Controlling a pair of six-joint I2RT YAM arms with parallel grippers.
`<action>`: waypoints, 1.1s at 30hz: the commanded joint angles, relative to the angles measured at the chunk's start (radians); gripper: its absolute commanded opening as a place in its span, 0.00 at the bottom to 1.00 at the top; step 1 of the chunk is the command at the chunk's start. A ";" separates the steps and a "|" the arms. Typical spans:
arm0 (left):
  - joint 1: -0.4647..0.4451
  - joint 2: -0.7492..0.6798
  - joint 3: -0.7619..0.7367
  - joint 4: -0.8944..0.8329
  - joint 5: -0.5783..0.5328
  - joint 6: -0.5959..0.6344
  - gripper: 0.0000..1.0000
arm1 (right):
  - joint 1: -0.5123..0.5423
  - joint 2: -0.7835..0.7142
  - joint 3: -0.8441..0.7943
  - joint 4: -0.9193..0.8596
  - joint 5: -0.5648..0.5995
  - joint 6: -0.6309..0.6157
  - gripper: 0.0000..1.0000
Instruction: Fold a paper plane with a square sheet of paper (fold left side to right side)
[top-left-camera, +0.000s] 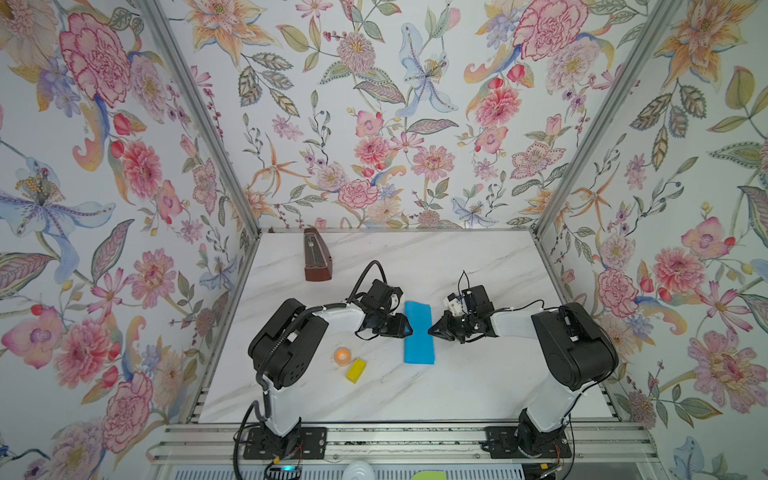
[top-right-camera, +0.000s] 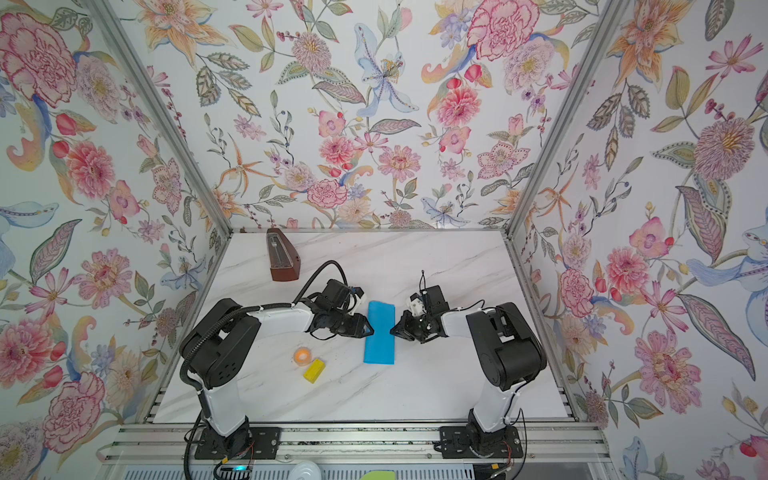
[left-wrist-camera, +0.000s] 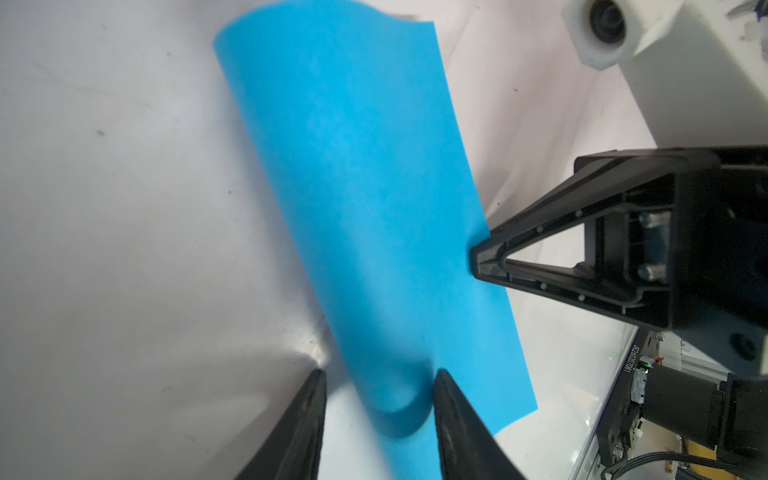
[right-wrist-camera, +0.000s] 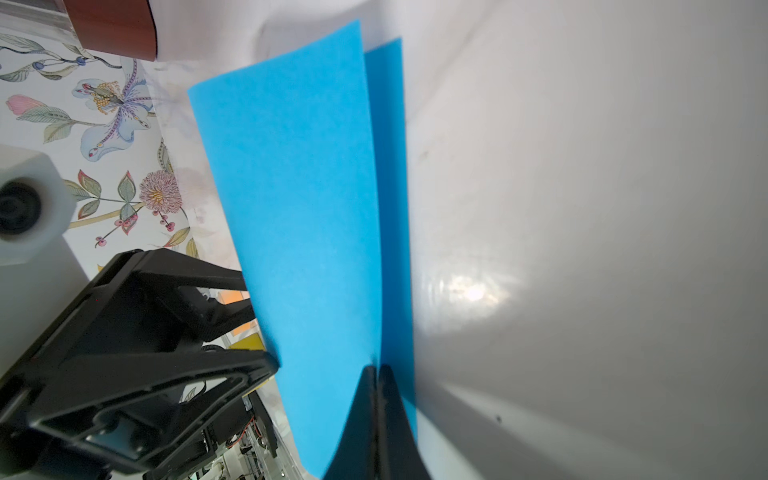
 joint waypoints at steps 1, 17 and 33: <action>-0.008 0.013 0.018 -0.038 -0.021 0.020 0.45 | 0.000 0.021 -0.020 0.013 0.010 0.007 0.00; -0.007 0.010 0.027 -0.051 -0.031 0.025 0.45 | 0.011 -0.017 -0.039 0.027 0.020 0.040 0.00; -0.005 0.019 0.022 -0.048 -0.027 0.026 0.43 | 0.022 -0.031 -0.030 0.005 0.046 0.038 0.00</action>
